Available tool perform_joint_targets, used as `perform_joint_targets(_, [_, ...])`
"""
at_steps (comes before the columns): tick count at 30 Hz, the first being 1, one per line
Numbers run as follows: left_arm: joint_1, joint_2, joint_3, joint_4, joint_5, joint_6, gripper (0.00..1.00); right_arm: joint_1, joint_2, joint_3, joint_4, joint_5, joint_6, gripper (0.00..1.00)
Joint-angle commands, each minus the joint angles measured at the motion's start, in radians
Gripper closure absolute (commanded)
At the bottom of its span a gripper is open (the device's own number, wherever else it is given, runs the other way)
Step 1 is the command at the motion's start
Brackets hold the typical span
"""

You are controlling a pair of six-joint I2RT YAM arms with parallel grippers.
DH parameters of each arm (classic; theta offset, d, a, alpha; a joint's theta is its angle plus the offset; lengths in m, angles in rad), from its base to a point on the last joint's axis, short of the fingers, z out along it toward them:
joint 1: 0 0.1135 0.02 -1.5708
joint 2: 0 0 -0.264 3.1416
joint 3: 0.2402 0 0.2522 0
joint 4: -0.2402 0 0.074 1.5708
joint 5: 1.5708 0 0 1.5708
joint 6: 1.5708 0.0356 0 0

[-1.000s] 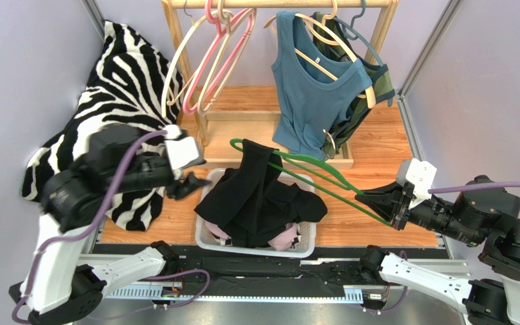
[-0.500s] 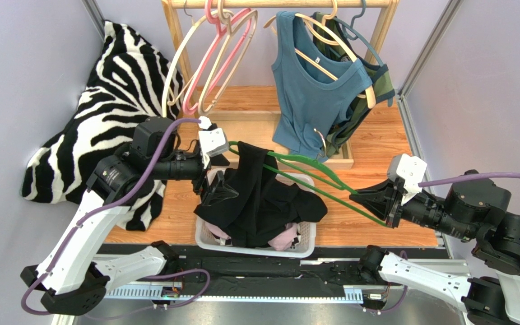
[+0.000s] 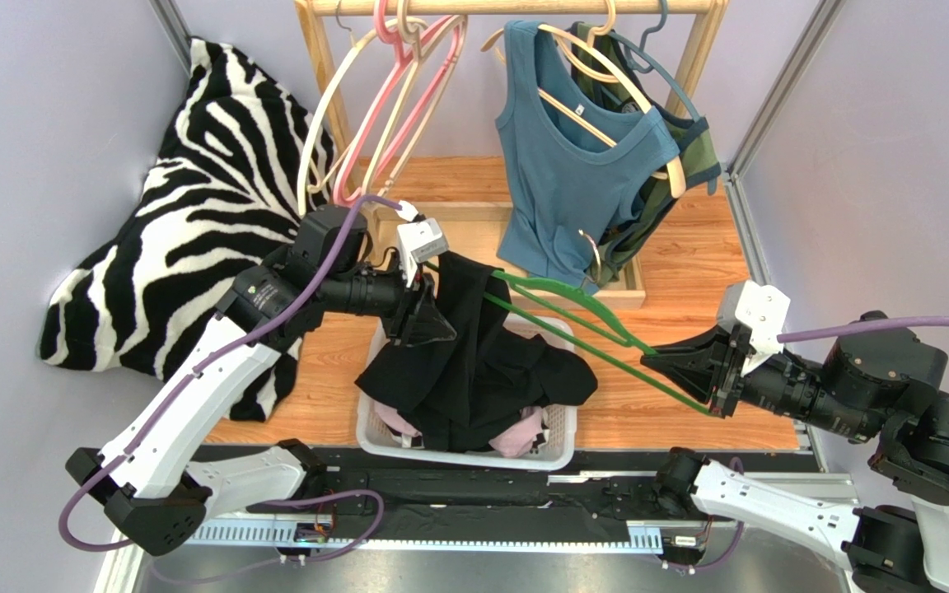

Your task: Remove the tank top from the hanger

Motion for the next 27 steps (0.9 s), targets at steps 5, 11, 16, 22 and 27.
perform_joint_targets(5, [0.004, -0.039, 0.053, 0.037, 0.071, -0.007, 0.99, -0.002, 0.001, 0.023, 0.095, -0.018, 0.007, 1.0])
perform_joint_targets(11, [0.037, -0.075, 0.172, -0.029, 0.003, 0.071, 1.0, -0.002, -0.005, 0.02, 0.041, 0.0, 0.011, 1.0])
perform_joint_targets(16, [0.076, -0.083, 0.281, -0.058, -0.139, 0.12, 1.0, -0.002, -0.041, 0.003, -0.011, -0.002, 0.051, 1.0])
perform_joint_targets(22, [0.103, -0.09, 0.266, -0.043, -0.26, 0.117, 1.0, -0.002, -0.075, 0.029, -0.118, -0.061, 0.114, 1.0])
perform_joint_targets(27, [0.114, -0.083, 0.28, -0.038, -0.245, 0.114, 1.0, -0.002, -0.072, 0.133, -0.272, -0.045, 0.181, 1.0])
